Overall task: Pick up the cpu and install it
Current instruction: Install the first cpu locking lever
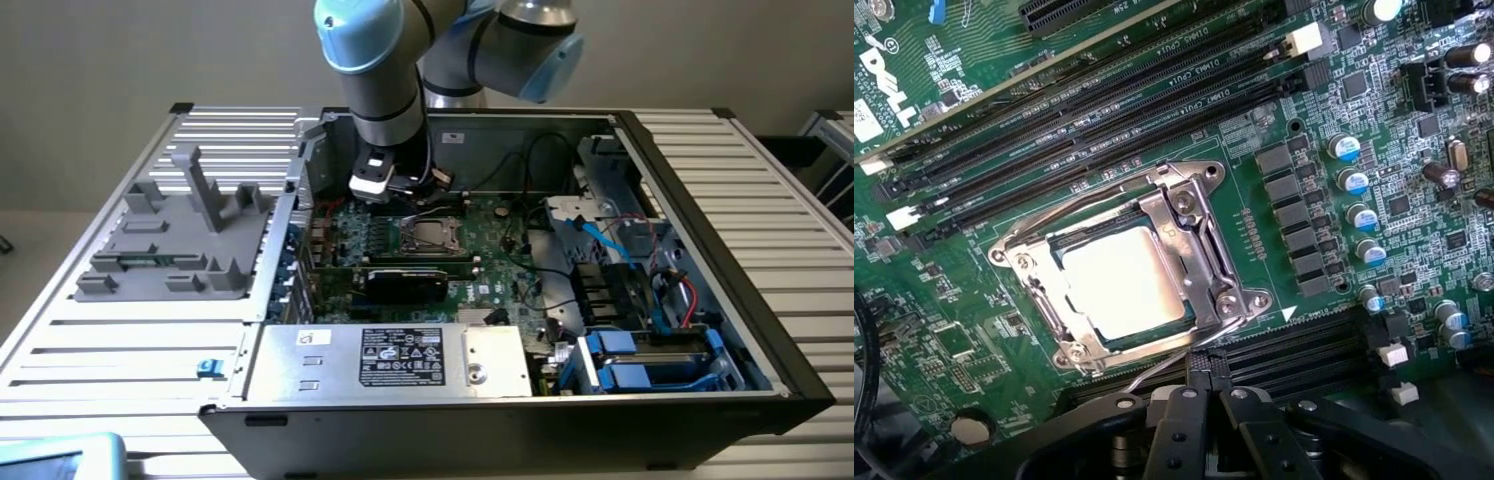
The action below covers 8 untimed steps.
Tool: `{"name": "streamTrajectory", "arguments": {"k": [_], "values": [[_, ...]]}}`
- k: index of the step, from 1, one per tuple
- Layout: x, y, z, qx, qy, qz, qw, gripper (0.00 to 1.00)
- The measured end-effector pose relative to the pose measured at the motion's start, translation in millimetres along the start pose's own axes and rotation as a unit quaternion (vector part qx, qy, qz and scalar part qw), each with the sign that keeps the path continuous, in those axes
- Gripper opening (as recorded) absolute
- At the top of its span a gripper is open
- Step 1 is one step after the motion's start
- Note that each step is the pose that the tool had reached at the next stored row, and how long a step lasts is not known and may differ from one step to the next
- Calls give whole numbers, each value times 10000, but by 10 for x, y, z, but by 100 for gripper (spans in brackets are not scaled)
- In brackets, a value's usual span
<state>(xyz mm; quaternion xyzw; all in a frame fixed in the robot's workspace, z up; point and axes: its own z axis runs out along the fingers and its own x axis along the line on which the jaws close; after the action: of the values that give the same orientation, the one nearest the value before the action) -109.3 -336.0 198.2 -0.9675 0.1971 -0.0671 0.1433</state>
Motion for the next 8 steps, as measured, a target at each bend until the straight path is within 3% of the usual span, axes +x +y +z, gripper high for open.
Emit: {"name": "streamTrajectory", "arguments": {"k": [8], "values": [[5, 0, 8, -4, 8, 30, 10000, 11]]}}
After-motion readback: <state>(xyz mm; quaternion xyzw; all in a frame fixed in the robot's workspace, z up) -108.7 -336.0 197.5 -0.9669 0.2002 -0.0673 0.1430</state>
